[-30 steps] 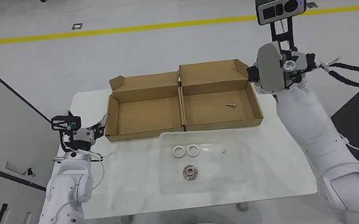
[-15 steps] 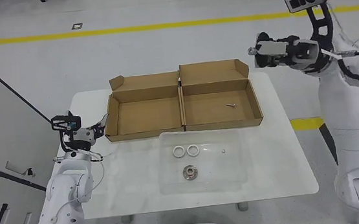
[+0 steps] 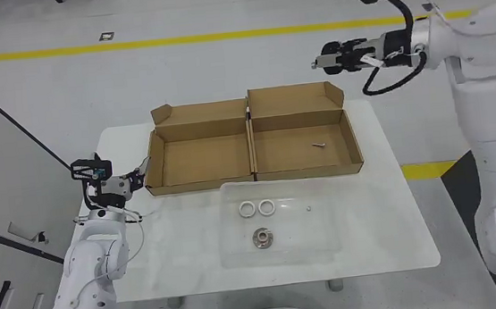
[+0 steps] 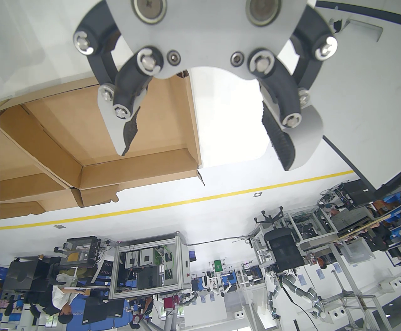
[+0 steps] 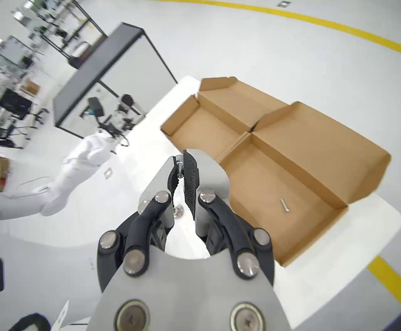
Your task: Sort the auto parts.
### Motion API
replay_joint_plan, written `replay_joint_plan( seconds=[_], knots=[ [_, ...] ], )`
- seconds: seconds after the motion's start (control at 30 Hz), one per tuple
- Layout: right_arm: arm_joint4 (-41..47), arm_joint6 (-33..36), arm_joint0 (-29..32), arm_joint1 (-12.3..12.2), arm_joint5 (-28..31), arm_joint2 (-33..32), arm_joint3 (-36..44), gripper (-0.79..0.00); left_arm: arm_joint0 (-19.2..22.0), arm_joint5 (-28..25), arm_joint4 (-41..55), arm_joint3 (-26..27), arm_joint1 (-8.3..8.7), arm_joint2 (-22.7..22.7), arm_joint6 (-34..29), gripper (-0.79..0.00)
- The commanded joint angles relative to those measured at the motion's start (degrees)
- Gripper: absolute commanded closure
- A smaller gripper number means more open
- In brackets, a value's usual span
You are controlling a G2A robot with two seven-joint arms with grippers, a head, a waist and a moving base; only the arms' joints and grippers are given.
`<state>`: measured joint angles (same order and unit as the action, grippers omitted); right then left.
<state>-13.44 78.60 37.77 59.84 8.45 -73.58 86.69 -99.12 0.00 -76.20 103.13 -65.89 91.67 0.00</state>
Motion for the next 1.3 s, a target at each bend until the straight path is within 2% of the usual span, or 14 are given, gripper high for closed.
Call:
replay_joint_plan(
  seconds=[0.0,0.3,0.47,0.9,1.27],
  knots=[
    [-4.2,-0.7,-1.6,0.3,0.3,3.8,-1.8,0.0,0.0,0.0,0.0,0.0,0.0,0.0,0.0,-0.785],
    [-20.8,-6.5,-4.7,2.2,0.0,17.3,-10.9,0.0,0.0,0.0,0.0,0.0,0.0,0.0,0.0,-0.785],
    [-24.9,-9.2,-5.3,3.5,0.0,22.4,-16.8,0.0,0.0,0.0,0.0,0.0,0.0,0.0,0.0,-0.785],
    [-29.6,-12.1,-6.3,7.6,-0.2,33.0,-29.0,0.0,0.0,0.0,0.0,0.0,0.0,0.0,0.0,-0.785],
    [-31.3,-14.1,-6.2,11.1,-1.4,38.4,-36.3,0.0,0.0,0.0,0.0,0.0,0.0,0.0,0.0,-0.785]
  ],
)
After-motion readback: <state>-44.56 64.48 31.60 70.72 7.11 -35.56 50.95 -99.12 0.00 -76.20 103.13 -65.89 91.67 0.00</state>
